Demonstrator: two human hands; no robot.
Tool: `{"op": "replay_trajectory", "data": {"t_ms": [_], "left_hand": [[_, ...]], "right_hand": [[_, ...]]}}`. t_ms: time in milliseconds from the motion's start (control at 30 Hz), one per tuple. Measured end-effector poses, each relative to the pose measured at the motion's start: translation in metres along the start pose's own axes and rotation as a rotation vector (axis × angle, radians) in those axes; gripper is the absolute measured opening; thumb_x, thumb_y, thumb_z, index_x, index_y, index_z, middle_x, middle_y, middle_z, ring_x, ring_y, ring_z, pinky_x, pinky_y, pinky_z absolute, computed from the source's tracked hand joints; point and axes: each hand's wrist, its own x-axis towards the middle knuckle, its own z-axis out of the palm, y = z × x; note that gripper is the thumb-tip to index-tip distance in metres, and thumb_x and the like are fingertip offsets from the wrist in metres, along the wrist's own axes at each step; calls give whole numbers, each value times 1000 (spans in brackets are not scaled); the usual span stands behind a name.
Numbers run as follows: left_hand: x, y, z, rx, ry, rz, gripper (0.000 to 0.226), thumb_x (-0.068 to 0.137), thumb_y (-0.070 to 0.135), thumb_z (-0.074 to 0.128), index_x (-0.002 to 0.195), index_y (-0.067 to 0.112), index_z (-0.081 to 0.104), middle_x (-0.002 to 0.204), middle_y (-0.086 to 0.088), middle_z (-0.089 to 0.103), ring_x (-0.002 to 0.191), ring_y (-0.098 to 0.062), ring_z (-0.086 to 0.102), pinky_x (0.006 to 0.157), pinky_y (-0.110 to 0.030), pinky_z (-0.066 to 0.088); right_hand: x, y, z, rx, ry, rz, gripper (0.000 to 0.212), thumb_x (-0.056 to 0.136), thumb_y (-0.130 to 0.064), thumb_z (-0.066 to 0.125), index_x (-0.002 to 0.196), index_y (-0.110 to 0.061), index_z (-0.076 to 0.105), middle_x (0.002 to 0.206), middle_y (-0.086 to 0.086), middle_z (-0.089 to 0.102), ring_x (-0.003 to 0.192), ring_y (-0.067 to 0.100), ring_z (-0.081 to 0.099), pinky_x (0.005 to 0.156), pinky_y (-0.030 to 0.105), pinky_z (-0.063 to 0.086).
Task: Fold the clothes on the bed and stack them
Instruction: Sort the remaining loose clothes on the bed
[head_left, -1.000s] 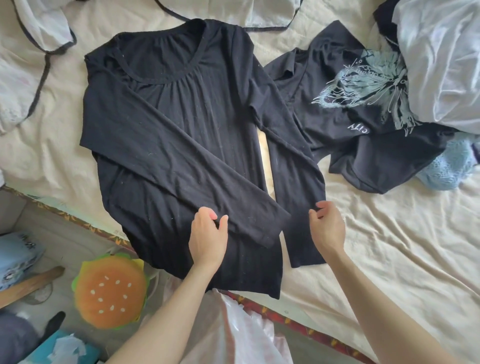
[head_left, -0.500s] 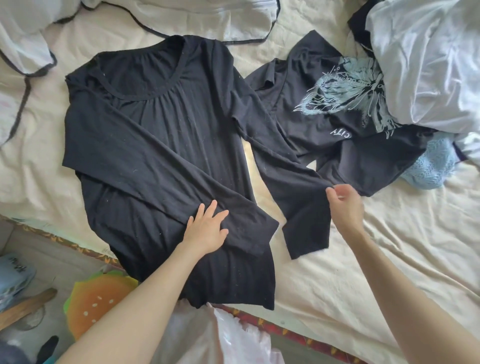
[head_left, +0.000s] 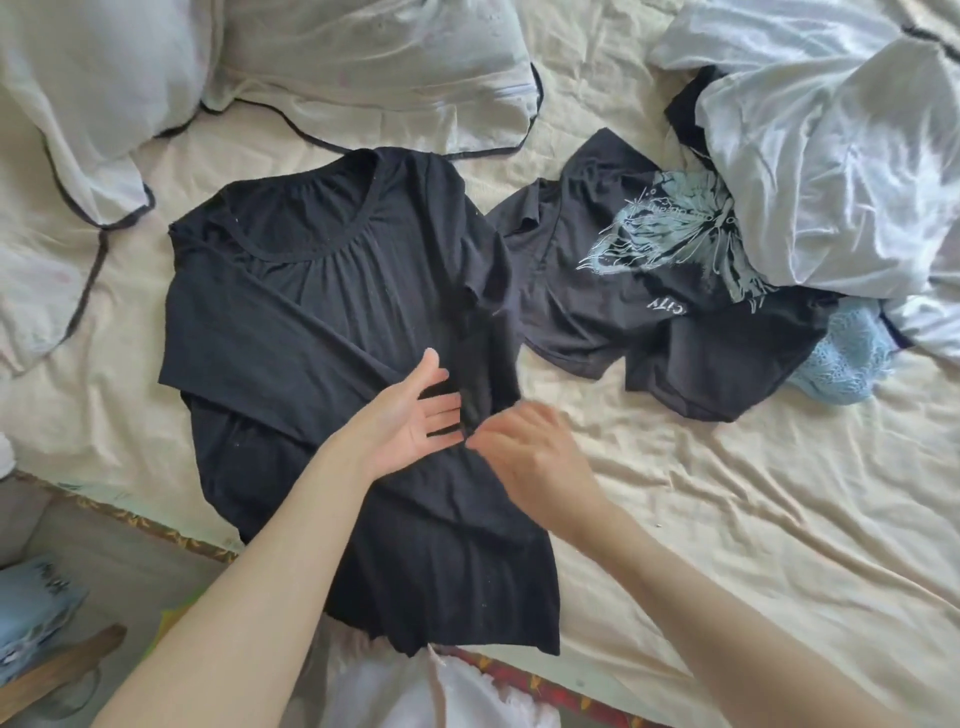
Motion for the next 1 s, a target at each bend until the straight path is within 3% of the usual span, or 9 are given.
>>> {"op": "replay_trajectory", "data": {"t_ms": [100,167,367,500,567,633,733,900,1000], "left_hand": [[2,-16,-6,168,148,-16,11,95,22,57,101,13,56,104,-7,65,95,-21,63,89,-38,50],[0,-30,-16,122,261,14,7,98,12,51,92,14,54,93,-6,64,81,-18,64,76,-33,52],[-8,-54,-50,117,578,149,20,99,8,43,117,15,47,97,-7,59,86,-21,61,79,-35,51],[-11,-40,-54,87,700,304,30,97,9,41,126,11,52,115,-4,58,102,-17,57,98,-36,47],[-19,-29,-56,-176,607,385,21,99,13,39,112,18,56,109,-1,62,100,-15,61,94,-35,48],[-33,-23,-68,-287,595,476,18,101,16,38,103,24,53,105,0,61,96,-16,62,83,-33,51],[-56,-31,-96,-330,700,570,20,102,12,37,119,13,48,112,-10,57,97,-24,62,84,-38,54],[-66,-52,-126,-159,878,289,29,101,10,39,130,7,44,118,-14,57,101,-27,62,90,-41,50],[-60,-54,-127,-36,1086,184,21,96,3,43,116,5,50,101,-12,56,91,-26,55,80,-35,47]], "right_hand": [[-25,-12,27,128,-148,103,13,77,3,72,86,-6,75,87,5,71,81,27,67,72,36,54],[-35,-12,36,209,-194,372,16,87,-3,63,99,-7,73,98,5,70,92,25,64,81,34,52],[-29,5,43,399,-326,957,26,97,-19,46,117,-12,60,108,4,65,95,19,60,87,31,46],[-9,16,56,412,-404,1001,24,94,-18,40,72,-15,50,69,10,50,61,23,46,61,37,40],[-5,19,65,467,-468,1036,17,98,-24,42,100,-27,58,91,-6,57,82,10,55,72,24,39],[-4,20,71,430,-504,1050,35,99,-26,43,133,-17,49,119,-1,59,108,16,56,84,24,39],[-2,15,76,367,-464,1040,38,99,-25,43,136,-15,47,121,4,61,104,19,58,83,25,41],[28,20,78,555,-255,1156,35,98,-22,43,128,-9,53,108,5,63,94,17,59,84,31,48],[62,24,79,792,-160,1236,19,98,-19,44,110,-9,55,111,8,62,91,16,60,84,30,50]]}}
